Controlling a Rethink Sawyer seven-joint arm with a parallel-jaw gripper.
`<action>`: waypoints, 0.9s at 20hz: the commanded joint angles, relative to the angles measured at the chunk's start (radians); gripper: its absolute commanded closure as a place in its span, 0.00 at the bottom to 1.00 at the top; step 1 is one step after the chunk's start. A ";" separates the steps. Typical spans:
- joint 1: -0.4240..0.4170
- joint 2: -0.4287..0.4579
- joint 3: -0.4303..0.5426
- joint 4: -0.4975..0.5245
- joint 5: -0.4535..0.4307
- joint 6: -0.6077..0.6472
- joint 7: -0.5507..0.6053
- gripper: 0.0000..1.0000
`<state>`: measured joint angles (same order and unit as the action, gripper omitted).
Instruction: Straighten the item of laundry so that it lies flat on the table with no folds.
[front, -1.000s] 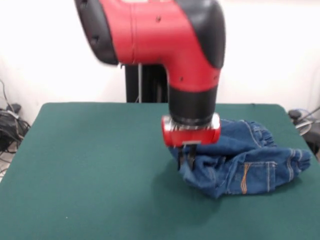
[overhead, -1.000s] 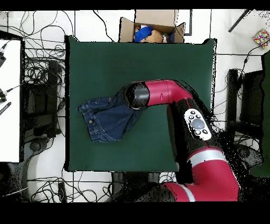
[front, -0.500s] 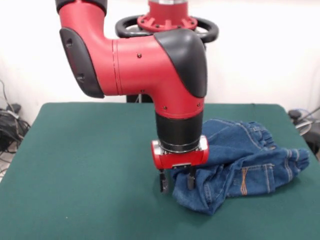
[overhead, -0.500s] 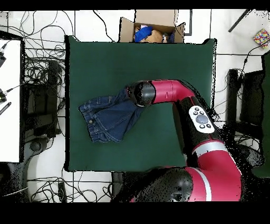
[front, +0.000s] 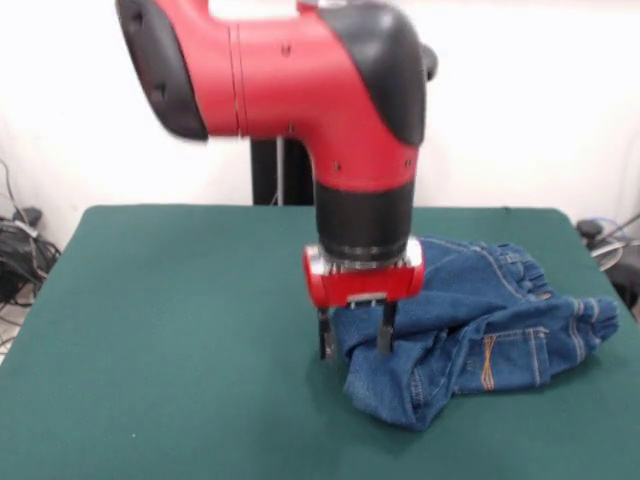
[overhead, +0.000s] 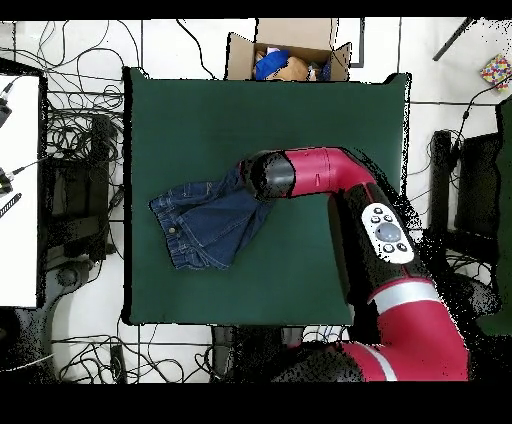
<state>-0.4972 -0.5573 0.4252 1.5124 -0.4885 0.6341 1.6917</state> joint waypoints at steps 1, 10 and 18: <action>0.020 -0.261 0.067 0.215 0.077 0.087 -0.018 0.00; 0.077 -0.454 0.031 0.381 0.210 0.134 0.064 0.00; 0.138 -0.434 -0.022 0.426 0.212 0.033 0.140 0.00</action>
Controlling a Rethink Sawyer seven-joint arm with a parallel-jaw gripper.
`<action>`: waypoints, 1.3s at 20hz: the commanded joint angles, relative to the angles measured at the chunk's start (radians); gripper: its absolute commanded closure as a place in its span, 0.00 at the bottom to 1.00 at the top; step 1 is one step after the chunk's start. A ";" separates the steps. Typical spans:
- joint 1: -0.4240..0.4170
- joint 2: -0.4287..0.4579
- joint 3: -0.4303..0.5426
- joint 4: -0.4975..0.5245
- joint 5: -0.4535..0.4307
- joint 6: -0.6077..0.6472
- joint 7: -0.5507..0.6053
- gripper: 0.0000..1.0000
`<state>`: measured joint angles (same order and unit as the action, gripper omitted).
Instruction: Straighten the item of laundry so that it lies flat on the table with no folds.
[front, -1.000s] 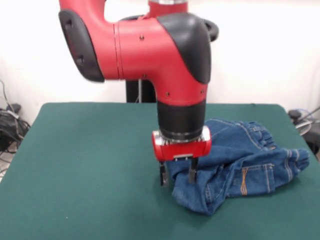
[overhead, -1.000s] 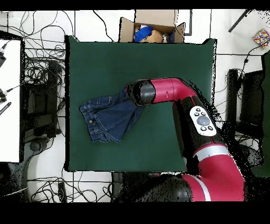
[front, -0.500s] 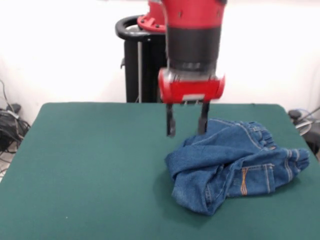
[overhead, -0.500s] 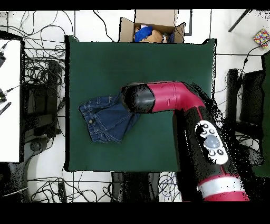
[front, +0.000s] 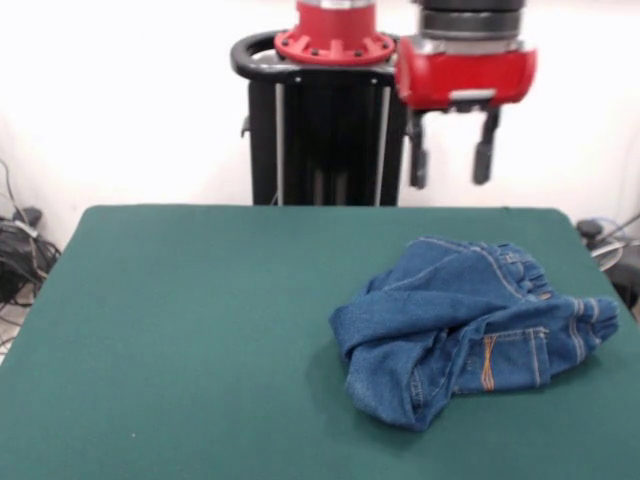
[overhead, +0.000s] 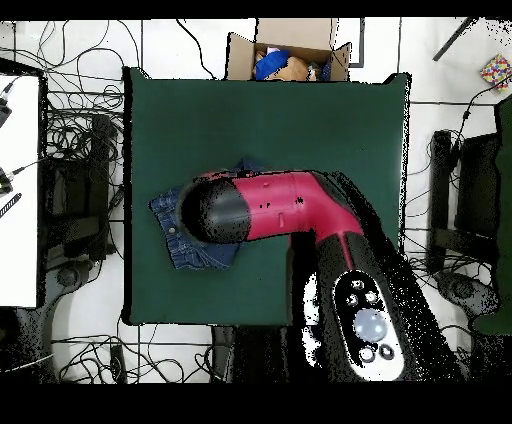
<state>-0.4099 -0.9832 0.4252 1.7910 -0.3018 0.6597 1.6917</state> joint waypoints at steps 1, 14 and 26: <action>0.059 -0.004 -0.032 0.152 0.022 -0.006 0.152 0.00; 0.120 0.065 -0.109 0.175 -0.009 -0.146 0.214 0.00; 0.178 0.147 -0.191 0.186 0.002 -0.275 0.225 0.00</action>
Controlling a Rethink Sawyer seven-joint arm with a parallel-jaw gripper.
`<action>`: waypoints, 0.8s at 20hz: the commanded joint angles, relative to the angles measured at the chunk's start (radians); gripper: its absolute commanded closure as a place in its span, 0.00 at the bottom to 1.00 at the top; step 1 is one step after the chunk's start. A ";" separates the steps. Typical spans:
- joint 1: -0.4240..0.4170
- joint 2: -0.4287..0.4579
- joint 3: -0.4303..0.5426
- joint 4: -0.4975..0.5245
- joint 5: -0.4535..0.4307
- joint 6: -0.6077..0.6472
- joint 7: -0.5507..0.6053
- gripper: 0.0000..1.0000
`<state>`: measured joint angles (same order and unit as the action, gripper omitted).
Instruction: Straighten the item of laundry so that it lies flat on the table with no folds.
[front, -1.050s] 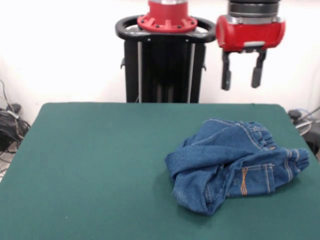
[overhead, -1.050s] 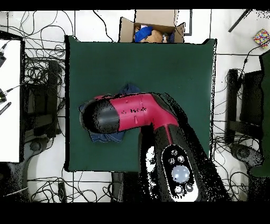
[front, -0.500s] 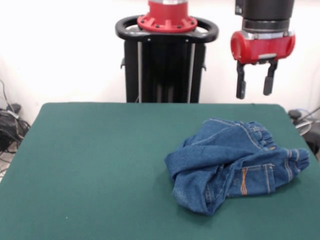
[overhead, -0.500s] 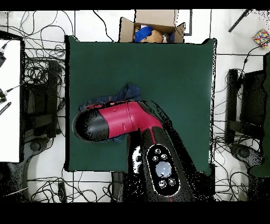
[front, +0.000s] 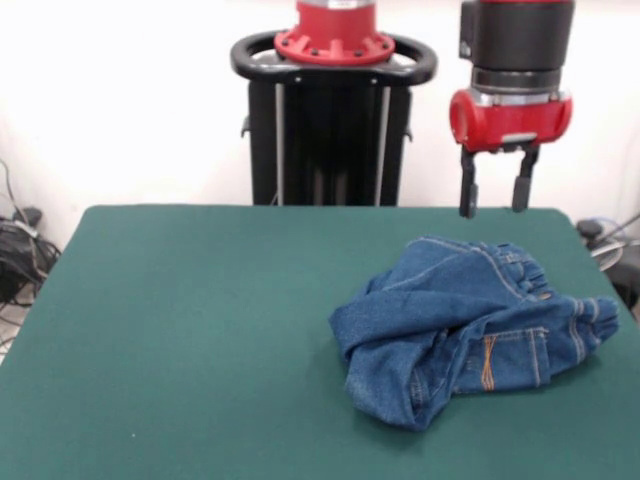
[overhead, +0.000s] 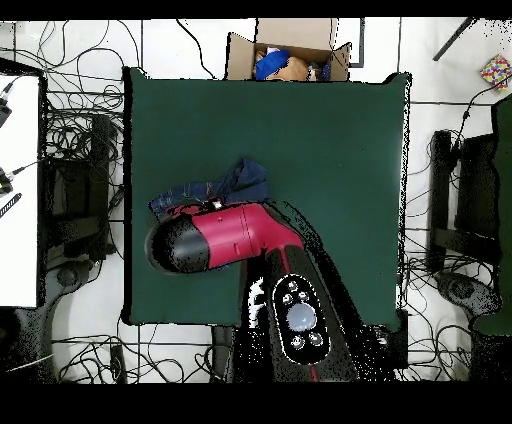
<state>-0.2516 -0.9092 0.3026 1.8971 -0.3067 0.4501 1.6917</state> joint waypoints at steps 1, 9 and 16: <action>0.021 0.078 -0.073 0.082 0.009 -0.072 0.222 0.00; 0.091 0.121 -0.133 0.073 0.020 -0.136 0.248 0.00; 0.132 0.152 -0.155 0.082 0.055 -0.176 0.250 0.00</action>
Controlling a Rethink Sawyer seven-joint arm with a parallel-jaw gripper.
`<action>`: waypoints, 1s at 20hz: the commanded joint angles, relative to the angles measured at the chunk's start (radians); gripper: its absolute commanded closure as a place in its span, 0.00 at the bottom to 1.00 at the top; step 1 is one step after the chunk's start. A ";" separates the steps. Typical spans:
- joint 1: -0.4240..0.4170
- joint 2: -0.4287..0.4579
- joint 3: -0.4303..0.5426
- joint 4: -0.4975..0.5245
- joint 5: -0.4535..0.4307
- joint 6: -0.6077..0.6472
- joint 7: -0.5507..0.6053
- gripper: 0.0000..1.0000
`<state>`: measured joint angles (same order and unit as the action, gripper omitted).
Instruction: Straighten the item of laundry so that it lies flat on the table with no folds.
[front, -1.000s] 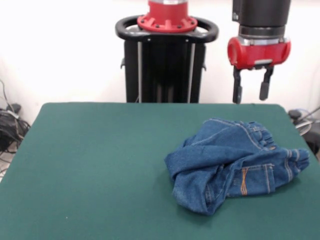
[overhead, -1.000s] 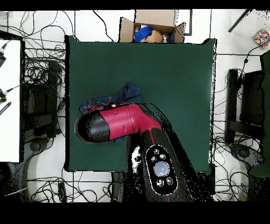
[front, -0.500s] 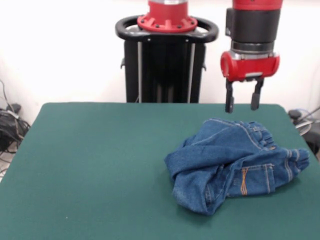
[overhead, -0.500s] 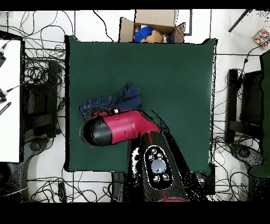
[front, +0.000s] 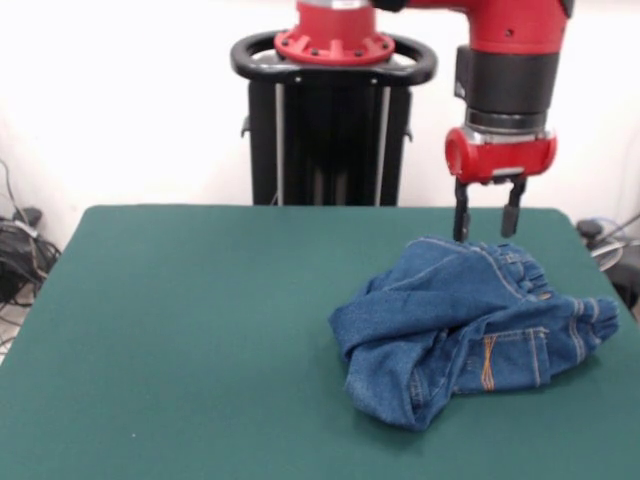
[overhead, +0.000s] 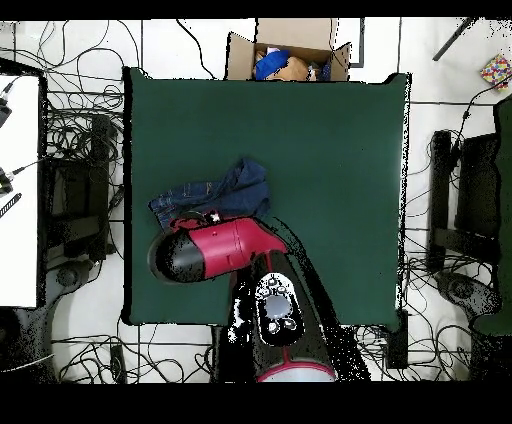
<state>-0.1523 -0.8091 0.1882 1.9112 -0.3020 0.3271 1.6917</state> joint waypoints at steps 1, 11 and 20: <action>0.038 0.054 -0.041 0.072 0.057 -0.057 0.253 0.00; 0.093 0.097 -0.078 0.057 0.094 -0.106 0.265 0.00; 0.140 0.118 -0.127 0.040 0.118 -0.128 0.263 0.00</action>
<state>-0.0404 -0.7248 0.1259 1.9111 -0.2434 0.2446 1.6917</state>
